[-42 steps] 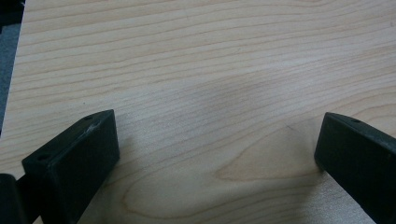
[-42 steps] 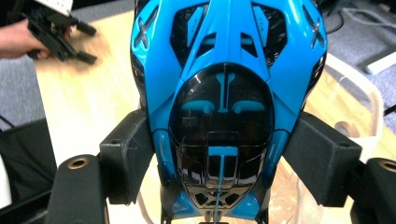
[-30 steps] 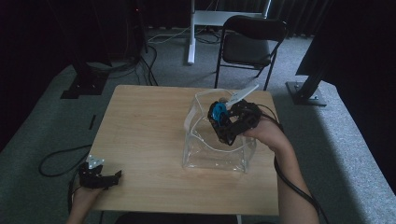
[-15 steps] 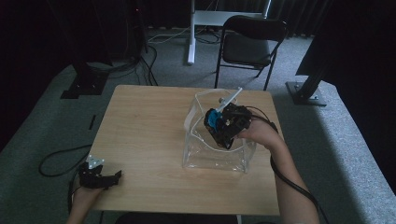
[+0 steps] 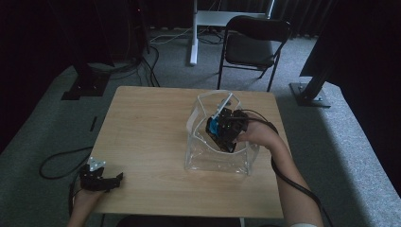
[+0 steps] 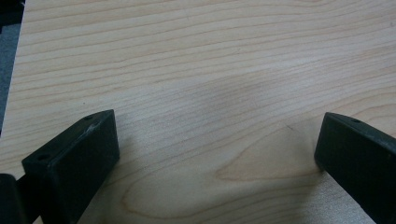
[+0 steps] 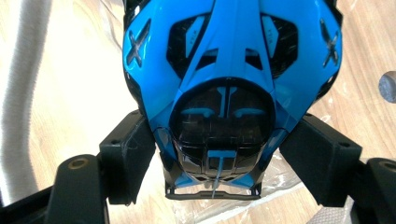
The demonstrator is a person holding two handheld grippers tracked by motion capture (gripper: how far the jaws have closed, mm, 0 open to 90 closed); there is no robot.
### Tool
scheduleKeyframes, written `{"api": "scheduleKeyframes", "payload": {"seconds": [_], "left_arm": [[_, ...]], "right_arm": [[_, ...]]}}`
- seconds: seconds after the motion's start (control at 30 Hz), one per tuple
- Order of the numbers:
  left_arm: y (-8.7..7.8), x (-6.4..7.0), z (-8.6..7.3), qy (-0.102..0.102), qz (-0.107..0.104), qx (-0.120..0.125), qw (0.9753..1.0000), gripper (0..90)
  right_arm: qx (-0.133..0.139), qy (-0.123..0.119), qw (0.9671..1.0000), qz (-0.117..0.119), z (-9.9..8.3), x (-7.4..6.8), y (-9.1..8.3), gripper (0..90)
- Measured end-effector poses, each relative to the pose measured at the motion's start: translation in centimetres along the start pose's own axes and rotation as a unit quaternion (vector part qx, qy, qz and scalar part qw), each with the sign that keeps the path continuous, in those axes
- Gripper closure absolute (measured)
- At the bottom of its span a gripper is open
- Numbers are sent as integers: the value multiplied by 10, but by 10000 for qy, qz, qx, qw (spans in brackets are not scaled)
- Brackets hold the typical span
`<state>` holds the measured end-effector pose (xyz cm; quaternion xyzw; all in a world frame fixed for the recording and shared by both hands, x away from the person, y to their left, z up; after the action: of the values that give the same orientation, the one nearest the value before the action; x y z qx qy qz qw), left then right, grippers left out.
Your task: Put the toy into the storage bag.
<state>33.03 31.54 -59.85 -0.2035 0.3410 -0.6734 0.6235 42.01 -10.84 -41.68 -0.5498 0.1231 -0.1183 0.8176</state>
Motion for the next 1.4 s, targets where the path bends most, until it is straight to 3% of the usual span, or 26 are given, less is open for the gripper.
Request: {"api": "scheduleKeyframes", "payload": {"seconds": [0.3, 0.73, 1.07, 1.3, 1.4], "left_arm": [[0, 0, 0, 2, 1, 0, 10000, 3], [0, 0, 0, 1, 1, 0, 10000, 3], [0, 0, 0, -7, -2, -1, 10000, 3], [0, 0, 0, -6, -1, -1, 10000, 3], [0, 0, 0, -4, 0, -1, 10000, 3]], "right_arm": [[-610, -196, 9979, -11, -5, -2, 13, 263], [-1042, -307, 9941, -49, -1, 0, 22, 263], [-1279, -222, 9915, -101, 0, 6, 28, 263], [-1644, -196, 9860, -191, 1, 12, 38, 263], [-1714, -215, 9849, -119, 1, 12, 43, 262]]}}
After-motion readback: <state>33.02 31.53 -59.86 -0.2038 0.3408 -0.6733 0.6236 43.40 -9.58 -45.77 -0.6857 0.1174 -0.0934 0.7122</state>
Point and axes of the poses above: each handheld gripper's, and its own axes: y roughly forward along the jaws, z roughly out of its top, x roughly to its right, the point moved 7 cm from there along y, roughly forward along the jaws, and after that the axes turned 11 degrees about z, right-handed, at the moved point
